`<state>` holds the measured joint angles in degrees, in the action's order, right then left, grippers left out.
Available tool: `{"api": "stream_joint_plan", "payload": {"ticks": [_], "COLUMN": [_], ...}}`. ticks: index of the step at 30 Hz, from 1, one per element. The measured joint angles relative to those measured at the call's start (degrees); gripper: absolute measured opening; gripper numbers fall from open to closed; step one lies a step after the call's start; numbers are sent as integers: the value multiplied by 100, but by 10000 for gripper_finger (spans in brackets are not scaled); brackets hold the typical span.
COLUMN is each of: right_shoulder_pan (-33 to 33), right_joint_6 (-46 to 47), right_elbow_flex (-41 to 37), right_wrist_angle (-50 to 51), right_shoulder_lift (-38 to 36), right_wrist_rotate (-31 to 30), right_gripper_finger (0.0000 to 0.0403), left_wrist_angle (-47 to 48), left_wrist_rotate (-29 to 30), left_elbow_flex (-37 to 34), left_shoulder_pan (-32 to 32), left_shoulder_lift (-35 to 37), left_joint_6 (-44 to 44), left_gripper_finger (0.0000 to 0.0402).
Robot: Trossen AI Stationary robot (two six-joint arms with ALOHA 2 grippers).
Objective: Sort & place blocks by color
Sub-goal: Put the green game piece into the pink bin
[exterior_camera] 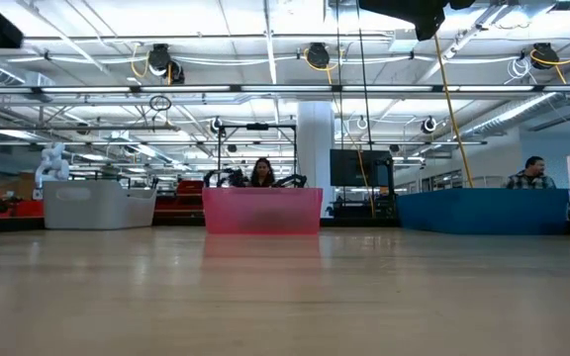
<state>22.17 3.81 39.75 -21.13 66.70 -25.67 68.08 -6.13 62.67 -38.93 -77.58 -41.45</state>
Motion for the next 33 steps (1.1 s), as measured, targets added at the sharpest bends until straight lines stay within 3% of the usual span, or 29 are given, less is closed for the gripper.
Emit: {"api": "stream_joint_plan", "payload": {"ticks": [6, 15, 20, 33], "right_shoulder_pan": [0, 0, 0, 0], "right_joint_6": [2, 2, 2, 50], "right_elbow_flex": [0, 0, 0, 0], "right_wrist_angle": [0, -62, -65, -85], "right_shoulder_lift": [0, 0, 0, 0], "right_wrist_rotate": [0, 2, 2, 4], "right_gripper_finger": [187, 187, 187, 187], "left_wrist_angle": [-907, -1438, -2363, -2324], "left_wrist_rotate": [31, -149, -142, -135], "left_elbow_flex": [0, -2, -2, -4], "left_shoulder_pan": [-692, -1293, -1448, -1526], "left_shoulder_lift": [-336, -1055, -1388, -2000], "left_joint_6": [-701, -1262, -1377, -1308], "left_gripper_finger": [281, 281, 301, 369]}}
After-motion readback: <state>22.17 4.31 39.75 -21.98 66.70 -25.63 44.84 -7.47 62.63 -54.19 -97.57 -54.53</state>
